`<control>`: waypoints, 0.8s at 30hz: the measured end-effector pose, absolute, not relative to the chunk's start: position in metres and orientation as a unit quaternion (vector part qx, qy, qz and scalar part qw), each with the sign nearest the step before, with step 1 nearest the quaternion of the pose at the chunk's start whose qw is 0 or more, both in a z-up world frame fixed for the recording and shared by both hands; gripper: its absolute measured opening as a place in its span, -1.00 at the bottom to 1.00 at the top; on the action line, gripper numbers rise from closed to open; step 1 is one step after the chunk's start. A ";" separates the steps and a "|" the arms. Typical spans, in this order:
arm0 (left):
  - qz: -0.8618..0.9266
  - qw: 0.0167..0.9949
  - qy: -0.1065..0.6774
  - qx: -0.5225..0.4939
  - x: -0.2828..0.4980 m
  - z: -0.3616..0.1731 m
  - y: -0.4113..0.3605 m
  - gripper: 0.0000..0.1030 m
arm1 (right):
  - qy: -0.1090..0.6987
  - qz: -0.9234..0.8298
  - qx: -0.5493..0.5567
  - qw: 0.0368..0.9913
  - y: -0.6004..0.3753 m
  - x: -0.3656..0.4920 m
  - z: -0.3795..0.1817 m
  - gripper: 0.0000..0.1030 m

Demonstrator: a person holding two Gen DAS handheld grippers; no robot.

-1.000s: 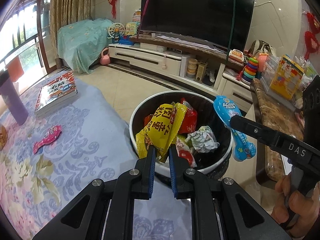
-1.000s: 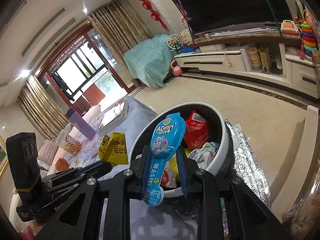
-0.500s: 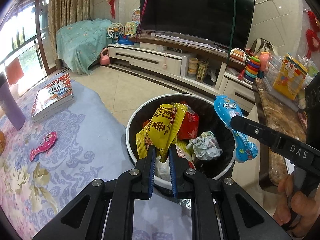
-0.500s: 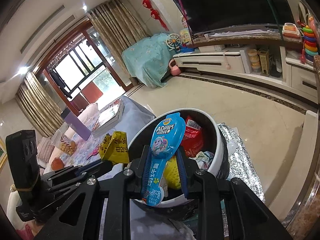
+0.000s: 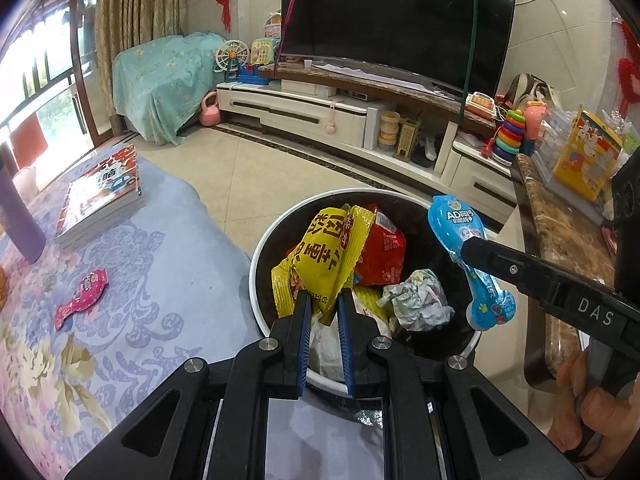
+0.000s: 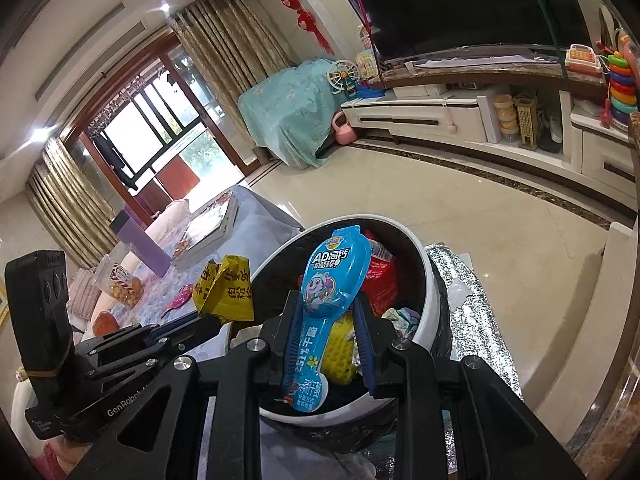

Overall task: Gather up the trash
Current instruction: 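Lower both grippers into the bin and open them to drop the items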

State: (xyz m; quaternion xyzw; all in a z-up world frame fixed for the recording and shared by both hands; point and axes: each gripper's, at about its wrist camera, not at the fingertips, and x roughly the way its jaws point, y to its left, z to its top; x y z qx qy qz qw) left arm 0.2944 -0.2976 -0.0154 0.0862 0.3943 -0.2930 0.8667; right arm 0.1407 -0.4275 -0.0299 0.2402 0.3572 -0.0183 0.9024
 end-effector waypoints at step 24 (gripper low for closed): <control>-0.294 0.859 0.408 0.098 0.321 -0.025 -0.318 -0.75 | 0.381 -0.026 0.220 0.898 -0.429 0.161 -0.034 -0.50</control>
